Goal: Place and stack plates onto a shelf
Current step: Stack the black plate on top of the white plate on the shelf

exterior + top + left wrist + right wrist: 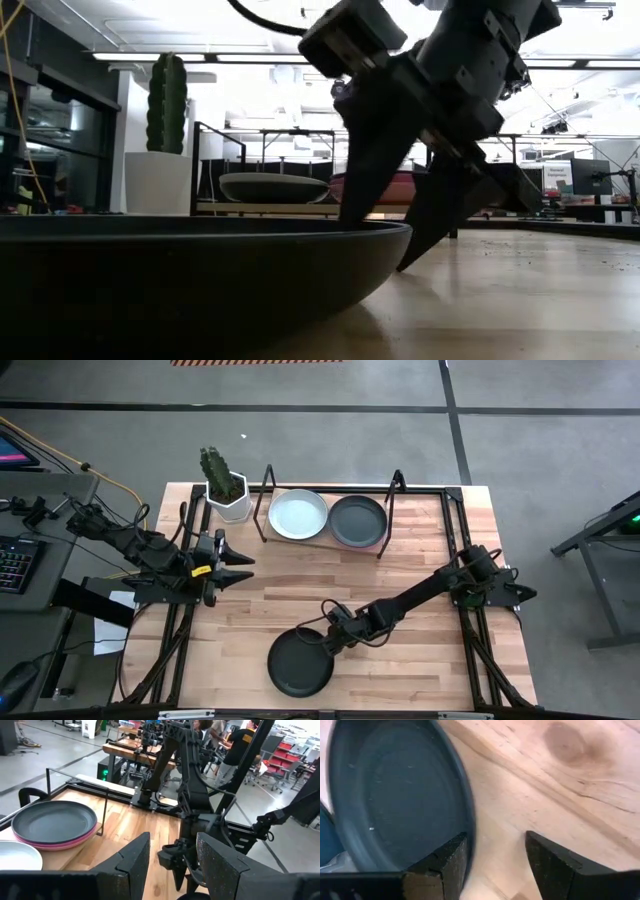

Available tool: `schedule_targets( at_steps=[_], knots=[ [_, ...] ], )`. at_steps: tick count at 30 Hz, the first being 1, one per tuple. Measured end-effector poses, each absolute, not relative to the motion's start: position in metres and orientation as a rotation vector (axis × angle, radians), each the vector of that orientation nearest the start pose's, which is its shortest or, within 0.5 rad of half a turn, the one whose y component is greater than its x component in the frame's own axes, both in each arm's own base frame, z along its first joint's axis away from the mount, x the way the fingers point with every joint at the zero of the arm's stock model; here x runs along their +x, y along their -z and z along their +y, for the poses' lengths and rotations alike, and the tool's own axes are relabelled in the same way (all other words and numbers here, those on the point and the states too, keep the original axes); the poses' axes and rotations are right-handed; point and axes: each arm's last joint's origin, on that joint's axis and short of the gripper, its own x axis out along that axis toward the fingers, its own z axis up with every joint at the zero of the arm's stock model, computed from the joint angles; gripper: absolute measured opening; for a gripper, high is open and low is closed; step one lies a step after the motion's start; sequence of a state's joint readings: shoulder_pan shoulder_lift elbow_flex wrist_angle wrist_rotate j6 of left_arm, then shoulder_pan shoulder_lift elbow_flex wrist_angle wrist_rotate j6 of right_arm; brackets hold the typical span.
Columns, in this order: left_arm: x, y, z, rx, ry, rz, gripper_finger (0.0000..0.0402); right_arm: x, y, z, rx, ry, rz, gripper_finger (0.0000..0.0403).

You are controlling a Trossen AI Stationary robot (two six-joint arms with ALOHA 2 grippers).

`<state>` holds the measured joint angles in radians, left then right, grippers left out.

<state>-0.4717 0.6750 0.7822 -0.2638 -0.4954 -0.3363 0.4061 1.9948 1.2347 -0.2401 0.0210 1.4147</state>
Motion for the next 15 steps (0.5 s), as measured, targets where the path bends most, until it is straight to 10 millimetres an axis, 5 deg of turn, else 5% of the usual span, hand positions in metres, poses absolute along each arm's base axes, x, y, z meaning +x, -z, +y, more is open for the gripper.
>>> schedule_targets(
  at_steps=[15],
  knots=[
    [0.1339,-0.3404,-0.0525,-0.285,-0.059,0.124,0.0152,0.3722,-0.1351,0.1613,1.138,0.37,1.003,0.0192]
  ],
)
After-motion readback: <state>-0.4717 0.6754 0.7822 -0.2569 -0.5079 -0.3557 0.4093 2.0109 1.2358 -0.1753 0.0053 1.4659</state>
